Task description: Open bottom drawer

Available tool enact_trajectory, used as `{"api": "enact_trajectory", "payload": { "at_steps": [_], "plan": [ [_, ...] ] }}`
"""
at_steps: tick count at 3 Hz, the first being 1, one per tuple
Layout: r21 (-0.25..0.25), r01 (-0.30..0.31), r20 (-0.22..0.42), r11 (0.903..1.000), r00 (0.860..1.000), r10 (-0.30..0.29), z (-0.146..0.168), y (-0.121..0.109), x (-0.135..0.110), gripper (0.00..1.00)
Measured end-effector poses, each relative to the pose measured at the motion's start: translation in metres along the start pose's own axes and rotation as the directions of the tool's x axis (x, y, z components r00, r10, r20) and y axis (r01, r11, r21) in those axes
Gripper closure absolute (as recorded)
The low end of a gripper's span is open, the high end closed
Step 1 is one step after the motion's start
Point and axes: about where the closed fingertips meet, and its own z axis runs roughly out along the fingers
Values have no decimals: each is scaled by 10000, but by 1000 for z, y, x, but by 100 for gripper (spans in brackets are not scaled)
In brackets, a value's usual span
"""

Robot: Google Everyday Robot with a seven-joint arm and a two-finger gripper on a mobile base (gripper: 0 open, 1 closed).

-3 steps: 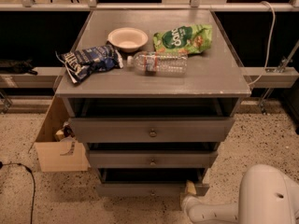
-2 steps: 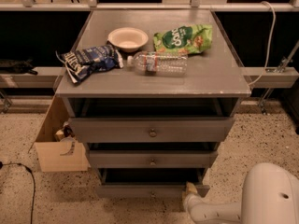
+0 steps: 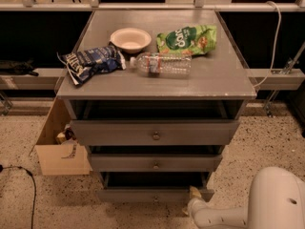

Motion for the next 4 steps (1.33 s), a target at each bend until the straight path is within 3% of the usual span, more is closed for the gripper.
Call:
{"api": "enact_trajectory", "payload": {
  "at_steps": [1,4],
  "plan": [
    [185,-146,101,9997,9998,144,-3,2,1,20],
    [241,-174,125,9996,9998,171,-9,6,4,90]
  ]
}}
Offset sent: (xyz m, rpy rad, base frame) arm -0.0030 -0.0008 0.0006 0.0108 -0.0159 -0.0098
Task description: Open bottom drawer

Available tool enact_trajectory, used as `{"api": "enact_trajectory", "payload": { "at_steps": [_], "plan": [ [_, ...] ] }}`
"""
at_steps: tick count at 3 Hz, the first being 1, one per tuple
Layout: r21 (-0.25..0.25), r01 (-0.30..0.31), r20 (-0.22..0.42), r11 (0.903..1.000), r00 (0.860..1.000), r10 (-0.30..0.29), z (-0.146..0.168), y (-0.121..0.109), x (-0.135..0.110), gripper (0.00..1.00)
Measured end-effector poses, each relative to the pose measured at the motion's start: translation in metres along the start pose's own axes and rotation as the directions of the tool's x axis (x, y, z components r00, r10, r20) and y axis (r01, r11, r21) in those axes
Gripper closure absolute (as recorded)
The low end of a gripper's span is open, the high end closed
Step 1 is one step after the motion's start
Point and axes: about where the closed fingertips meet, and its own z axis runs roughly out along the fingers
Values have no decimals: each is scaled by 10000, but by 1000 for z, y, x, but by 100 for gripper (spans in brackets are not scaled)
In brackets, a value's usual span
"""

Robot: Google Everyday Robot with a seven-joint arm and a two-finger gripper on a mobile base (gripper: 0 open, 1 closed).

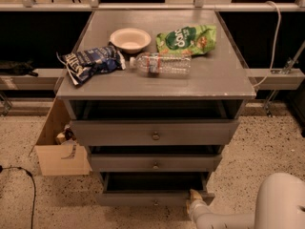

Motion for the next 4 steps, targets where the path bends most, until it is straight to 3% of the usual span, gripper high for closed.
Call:
{"api": "enact_trajectory", "payload": {
  "at_steps": [1,4],
  "plan": [
    [-126,-65,-48,9999,10000,65,-8,16,8,100],
    [-170,-48,-80,9998,10000,46,-17,20,9,100]
  ]
}}
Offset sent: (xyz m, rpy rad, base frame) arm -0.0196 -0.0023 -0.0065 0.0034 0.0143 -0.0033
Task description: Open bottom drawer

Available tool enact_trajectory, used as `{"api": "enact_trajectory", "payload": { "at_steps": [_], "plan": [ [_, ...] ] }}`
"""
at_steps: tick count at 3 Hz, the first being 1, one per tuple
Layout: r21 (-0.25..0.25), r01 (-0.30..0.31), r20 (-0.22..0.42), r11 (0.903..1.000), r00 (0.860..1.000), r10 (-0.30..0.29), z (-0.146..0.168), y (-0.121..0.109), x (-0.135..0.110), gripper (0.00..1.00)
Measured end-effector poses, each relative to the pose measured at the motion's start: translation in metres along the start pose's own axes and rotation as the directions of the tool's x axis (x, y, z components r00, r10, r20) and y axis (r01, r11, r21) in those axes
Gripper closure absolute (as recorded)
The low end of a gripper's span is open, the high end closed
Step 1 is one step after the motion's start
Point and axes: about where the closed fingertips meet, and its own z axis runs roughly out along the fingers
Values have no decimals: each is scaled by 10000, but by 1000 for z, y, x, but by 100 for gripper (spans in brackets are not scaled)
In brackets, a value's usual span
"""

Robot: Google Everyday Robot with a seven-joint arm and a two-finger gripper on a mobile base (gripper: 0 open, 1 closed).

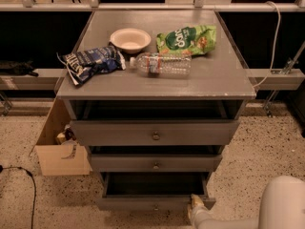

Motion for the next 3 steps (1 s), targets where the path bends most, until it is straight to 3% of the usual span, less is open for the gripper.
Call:
{"api": "enact_trajectory", "payload": {
  "at_steps": [2,3],
  "plan": [
    [-14,215,-36,9998,9998,-215,1,3,-2,100],
    [-295,435,-80,9986,9990,-437,-7,16,6,100]
  ]
}}
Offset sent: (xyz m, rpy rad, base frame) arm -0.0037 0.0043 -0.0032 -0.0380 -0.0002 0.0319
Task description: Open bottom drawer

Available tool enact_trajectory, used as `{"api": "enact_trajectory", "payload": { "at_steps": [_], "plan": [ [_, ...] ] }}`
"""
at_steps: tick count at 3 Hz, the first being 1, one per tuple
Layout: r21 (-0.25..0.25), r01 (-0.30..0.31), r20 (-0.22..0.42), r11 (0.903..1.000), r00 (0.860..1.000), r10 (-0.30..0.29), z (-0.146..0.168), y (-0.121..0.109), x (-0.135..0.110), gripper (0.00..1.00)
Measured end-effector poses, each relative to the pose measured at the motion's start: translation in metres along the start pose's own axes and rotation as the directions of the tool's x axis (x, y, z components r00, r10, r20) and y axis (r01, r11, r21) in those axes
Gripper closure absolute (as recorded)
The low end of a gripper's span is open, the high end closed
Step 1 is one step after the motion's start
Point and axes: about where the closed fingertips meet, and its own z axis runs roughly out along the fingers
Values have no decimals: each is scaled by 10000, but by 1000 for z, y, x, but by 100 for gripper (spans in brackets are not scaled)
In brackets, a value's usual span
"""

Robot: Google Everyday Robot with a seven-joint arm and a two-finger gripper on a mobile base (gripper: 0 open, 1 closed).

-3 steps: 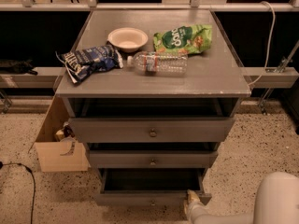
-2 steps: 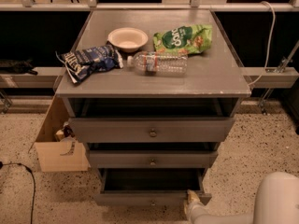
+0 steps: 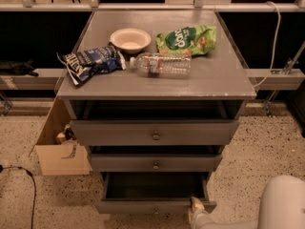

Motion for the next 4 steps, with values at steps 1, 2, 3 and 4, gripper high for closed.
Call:
{"api": "enact_trajectory", "payload": {
  "at_steps": [1,2,3,4],
  "plan": [
    [-219,-100,34,9997,9999,100,-9,7,0,100],
    [-219,-100,34,9997,9999,100,-9,7,0,100],
    [-219,-100,34,9997,9999,100,-11,5,-1,100],
    [-218,-106,51,9997,9999,107,-16,7,1,100]
  ]
}}
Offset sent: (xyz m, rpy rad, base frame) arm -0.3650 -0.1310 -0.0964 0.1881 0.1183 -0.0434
